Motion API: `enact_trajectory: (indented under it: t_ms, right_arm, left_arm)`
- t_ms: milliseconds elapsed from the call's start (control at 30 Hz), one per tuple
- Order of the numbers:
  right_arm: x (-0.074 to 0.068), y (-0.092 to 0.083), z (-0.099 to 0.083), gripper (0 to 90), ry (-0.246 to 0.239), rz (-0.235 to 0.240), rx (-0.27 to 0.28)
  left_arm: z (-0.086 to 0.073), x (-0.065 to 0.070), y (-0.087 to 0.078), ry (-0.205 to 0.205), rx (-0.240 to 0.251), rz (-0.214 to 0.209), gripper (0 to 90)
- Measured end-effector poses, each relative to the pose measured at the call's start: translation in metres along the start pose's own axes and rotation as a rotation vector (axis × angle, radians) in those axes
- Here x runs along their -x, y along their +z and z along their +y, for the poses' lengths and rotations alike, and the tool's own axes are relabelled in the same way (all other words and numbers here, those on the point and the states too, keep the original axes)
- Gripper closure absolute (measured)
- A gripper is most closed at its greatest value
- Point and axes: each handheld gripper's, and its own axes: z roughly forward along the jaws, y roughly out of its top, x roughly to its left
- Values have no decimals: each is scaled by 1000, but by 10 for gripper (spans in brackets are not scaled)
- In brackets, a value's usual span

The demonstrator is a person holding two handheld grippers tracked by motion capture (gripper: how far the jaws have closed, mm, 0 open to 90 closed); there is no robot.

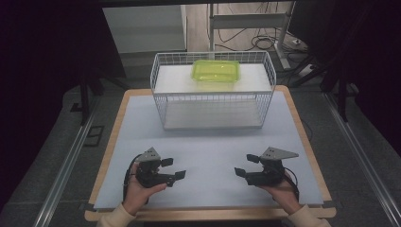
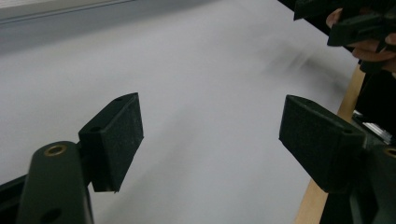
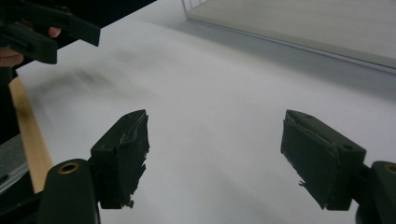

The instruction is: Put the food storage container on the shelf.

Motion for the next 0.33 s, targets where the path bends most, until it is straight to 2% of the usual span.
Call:
enact_trajectory:
  t_ms: [67, 167, 333]
  right_arm:
    - [4, -2, -2, 236, 0, -36, 20]
    - [7, -2, -3, 236, 2, -49, 25]
    - [12, -3, -6, 236, -3, -65, 1]
  left_arm:
    - [-1, 0, 2, -1, -4, 5, 213]
    - [-3, 0, 5, 12, -19, 21, 213]
    - [-3, -2, 5, 19, -22, 34, 212]
